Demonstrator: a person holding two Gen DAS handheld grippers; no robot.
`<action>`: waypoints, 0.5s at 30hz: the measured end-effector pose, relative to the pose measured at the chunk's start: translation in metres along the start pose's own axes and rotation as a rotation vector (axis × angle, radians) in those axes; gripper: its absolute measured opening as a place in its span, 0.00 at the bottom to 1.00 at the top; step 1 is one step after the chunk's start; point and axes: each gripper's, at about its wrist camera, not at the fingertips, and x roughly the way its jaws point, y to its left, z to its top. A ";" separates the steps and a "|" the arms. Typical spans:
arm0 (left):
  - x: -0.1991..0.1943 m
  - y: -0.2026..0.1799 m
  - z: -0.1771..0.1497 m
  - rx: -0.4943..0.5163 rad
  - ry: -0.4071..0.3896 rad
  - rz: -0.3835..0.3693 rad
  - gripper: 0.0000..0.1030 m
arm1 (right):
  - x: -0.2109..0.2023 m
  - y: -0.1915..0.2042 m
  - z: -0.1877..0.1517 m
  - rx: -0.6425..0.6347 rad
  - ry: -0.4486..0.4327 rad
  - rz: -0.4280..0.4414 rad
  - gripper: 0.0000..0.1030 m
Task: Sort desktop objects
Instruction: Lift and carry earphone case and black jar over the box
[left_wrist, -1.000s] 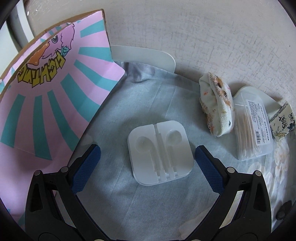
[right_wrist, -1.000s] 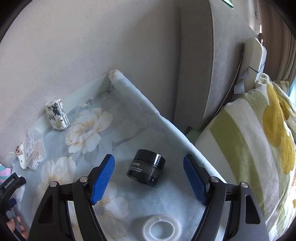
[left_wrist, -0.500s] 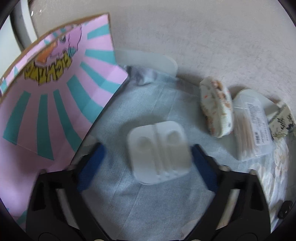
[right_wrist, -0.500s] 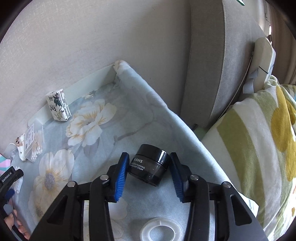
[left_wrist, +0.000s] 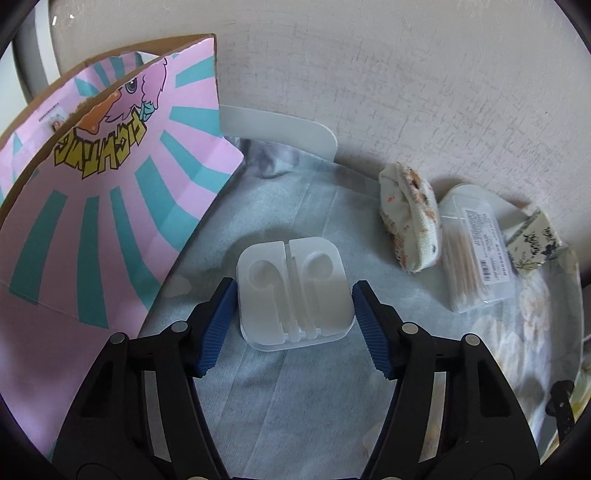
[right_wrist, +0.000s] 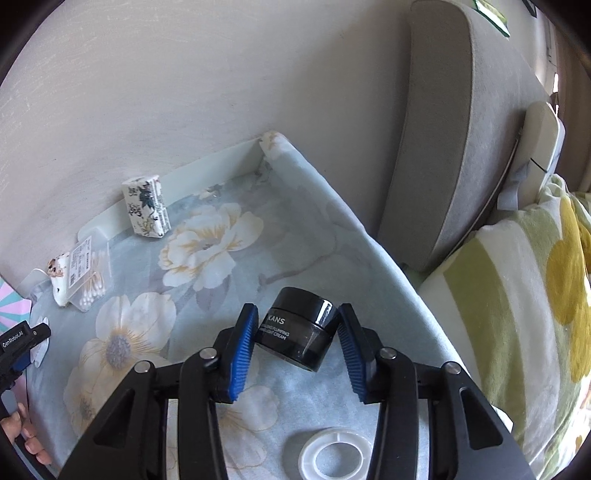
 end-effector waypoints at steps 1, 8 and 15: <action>-0.002 0.000 -0.001 0.004 0.000 -0.004 0.59 | 0.000 0.001 0.000 -0.004 0.000 0.003 0.40; -0.028 -0.018 -0.008 0.088 -0.029 -0.037 0.59 | -0.003 0.008 0.000 -0.035 -0.007 0.020 0.40; -0.074 -0.039 -0.004 0.158 -0.105 -0.086 0.59 | -0.020 0.014 0.011 -0.078 -0.037 0.050 0.40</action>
